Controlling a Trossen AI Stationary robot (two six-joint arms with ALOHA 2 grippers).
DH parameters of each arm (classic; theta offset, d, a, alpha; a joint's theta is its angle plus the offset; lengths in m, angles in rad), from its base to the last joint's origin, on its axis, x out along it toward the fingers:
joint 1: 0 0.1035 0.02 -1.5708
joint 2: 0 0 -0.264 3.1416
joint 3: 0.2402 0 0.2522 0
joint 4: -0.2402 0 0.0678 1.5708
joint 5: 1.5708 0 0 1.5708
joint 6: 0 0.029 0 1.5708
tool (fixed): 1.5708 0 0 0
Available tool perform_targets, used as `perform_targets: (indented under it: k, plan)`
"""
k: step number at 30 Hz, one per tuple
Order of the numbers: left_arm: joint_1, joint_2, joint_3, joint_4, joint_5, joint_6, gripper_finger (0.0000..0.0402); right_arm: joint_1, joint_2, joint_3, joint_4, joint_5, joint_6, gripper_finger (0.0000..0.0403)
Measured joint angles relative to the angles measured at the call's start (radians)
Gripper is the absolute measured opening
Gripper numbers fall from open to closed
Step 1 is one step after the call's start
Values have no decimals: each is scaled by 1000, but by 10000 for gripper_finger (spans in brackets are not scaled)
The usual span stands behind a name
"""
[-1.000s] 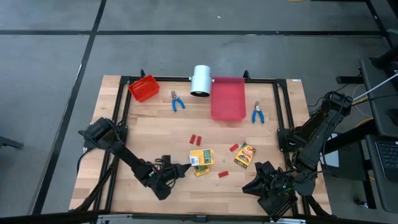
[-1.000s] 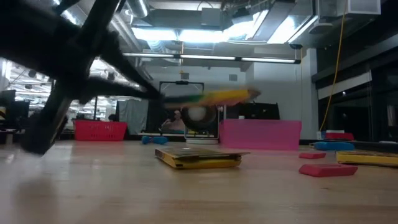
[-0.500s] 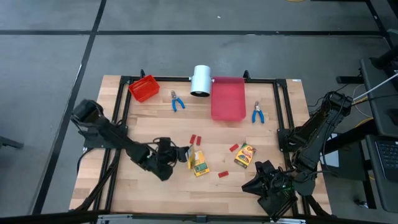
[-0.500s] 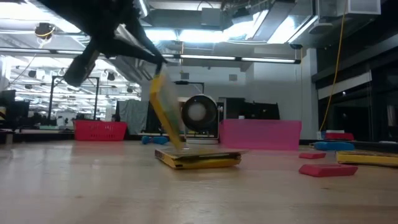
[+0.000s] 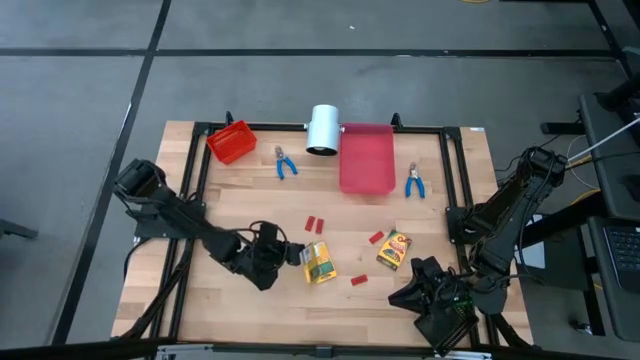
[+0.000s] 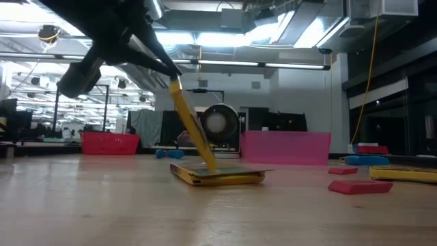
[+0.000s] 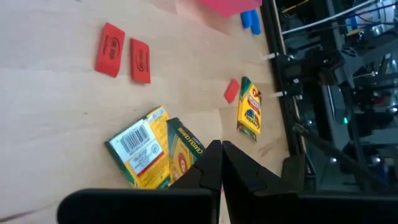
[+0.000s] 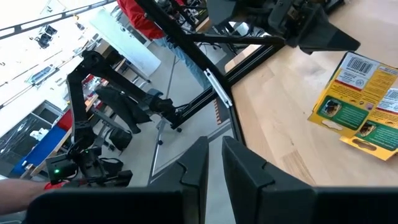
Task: Pick & Place School Supplies
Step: Put the yellow crayon box into the red bin
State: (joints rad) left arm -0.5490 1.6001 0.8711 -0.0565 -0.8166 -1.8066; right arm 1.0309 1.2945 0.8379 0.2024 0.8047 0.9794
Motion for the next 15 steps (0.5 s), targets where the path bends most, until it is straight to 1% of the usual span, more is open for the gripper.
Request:
perform_targets:
  k: [6, 10, 15]
  plan:
    - [48, 13, 1, 43, 29, 44, 1, -3, 0, 0, -1, 0, -10, 52]
    - [77, 42, 1, 99, 61, 74, 1, -45, 8, 0, -28, -25, -24, 52]
    - [90, 57, 2, 136, 62, 82, 1, -143, 39, 0, -78, -195, -43, 52]
